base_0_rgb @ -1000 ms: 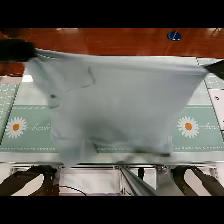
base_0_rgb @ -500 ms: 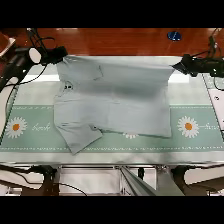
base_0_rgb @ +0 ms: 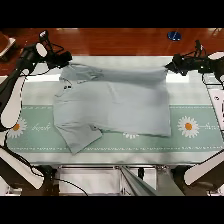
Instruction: Fold the shirts.
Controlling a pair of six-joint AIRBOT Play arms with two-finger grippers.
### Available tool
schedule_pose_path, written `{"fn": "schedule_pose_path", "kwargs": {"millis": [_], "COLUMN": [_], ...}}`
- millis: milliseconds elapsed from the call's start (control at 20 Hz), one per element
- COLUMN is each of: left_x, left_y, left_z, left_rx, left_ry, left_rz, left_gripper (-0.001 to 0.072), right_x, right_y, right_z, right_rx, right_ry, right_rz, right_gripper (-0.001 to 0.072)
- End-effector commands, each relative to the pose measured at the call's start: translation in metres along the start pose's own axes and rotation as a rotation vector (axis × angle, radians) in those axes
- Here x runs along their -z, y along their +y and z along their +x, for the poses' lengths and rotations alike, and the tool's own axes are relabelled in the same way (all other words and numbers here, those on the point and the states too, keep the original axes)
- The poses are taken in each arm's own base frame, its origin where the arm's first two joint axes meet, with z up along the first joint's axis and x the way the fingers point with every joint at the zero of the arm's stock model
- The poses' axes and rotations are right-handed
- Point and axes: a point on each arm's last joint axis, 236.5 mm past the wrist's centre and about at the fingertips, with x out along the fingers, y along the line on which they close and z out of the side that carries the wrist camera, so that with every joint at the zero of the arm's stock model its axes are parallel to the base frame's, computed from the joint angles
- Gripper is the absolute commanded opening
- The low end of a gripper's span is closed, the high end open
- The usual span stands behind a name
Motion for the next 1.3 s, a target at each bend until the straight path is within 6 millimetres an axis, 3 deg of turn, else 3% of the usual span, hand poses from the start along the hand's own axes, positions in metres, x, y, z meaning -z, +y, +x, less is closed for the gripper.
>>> {"fn": "schedule_pose_path", "kwargs": {"millis": [0,100,200,350,650,750,800,850,900,1000,1100,1250], "left_x": [0.034,0.051,0.068,0.086,0.129,0.137,0.139,0.141,0.142,0.137,0.125,0.135], "left_y": [0.022,0.045,0.057,0.056,0.055,0.056,0.055,0.054,0.053,0.054,0.059,0.08], "left_z": [-0.014,-0.024,-0.034,-0.041,-0.04,-0.042,-0.044,-0.047,-0.051,-0.065,-0.089,-0.132], "left_rx": [-0.017,-0.039,-0.037,-0.009,0.016,0.016,0.02,0.02,0.021,0.022,0.02,0.067], "left_ry": [0.206,0.303,0.394,0.473,0.621,0.652,0.664,0.674,0.686,0.678,0.629,0.551], "left_rz": [0.078,0.051,0.091,0.126,0.119,0.115,0.103,0.093,0.094,0.09,0.078,0.027], "left_gripper": [0.0021,0.0021,0.0021,0.0021,0.0021,0.0022,0.0061,0.0296,0.05,0.051,0.051,0.0509], "right_x": [0.021,0.04,0.06,0.089,0.109,0.113,0.116,0.122,0.128,0.124,0.105,0.095], "right_y": [0.003,0.001,-0.016,-0.05,-0.067,-0.062,-0.06,-0.058,-0.056,-0.057,-0.055,-0.047], "right_z": [-0.006,-0.016,-0.024,-0.029,-0.021,-0.019,-0.02,-0.023,-0.029,-0.057,-0.1,-0.147], "right_rx": [-0.038,-0.052,0.01,0.195,0.395,0.384,0.385,0.382,0.38,0.43,0.516,0.521], "right_ry": [0.109,0.2,0.29,0.41,0.479,0.492,0.503,0.528,0.559,0.561,0.472,0.254], "right_rz": [0.027,0.03,0.037,0.015,-0.058,-0.054,-0.042,-0.031,-0.027,-0.046,-0.091,-0.122], "right_gripper": [0.0029,0.0029,0.0029,0.0029,0.0029,0.0038,0.0177,0.0406,0.0415,0.0415,0.0415,0.0414]}}
